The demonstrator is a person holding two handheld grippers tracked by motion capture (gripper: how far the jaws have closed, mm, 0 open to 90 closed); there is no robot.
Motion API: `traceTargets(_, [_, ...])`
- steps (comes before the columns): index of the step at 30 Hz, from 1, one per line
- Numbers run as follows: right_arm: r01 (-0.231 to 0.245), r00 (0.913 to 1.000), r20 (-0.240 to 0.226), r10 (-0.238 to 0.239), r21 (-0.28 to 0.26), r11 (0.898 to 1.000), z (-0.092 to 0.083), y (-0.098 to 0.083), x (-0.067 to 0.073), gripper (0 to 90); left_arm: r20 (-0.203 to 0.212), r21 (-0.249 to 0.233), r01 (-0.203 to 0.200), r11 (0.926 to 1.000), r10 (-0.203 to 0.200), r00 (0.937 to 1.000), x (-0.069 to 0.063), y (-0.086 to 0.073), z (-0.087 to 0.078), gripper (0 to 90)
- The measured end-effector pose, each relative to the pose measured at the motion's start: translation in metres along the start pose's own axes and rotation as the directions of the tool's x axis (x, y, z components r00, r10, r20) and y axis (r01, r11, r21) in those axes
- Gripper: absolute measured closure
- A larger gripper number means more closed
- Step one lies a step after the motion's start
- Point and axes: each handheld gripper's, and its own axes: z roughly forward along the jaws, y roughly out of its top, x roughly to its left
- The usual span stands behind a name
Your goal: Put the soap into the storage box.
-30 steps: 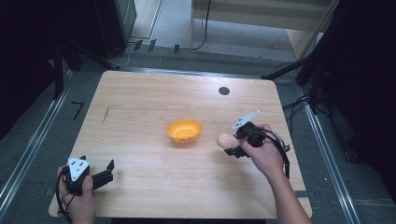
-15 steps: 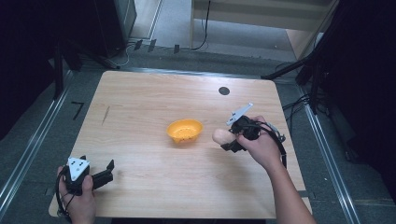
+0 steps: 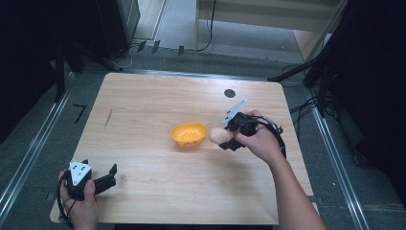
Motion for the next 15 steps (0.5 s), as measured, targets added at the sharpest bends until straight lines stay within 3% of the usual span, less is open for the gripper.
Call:
traceTargets(6, [0.069, 0.9963, -0.051, -0.069, -0.007, 0.998, 0.006, 0.010, -0.003, 33.4, 0.004, -0.004, 0.005, 1.0000, -0.005, 1.0000, 0.001, 0.000, 0.000, 4.7])
traceTargets(15, [0.155, 0.9870, -0.047, -0.154, 0.034, 0.987, 0.020, 0.031, -0.006, 33.4, 0.003, -0.005, 0.006, 1.0000, -0.006, 1.0000, 0.001, 0.000, 0.000, 4.7])
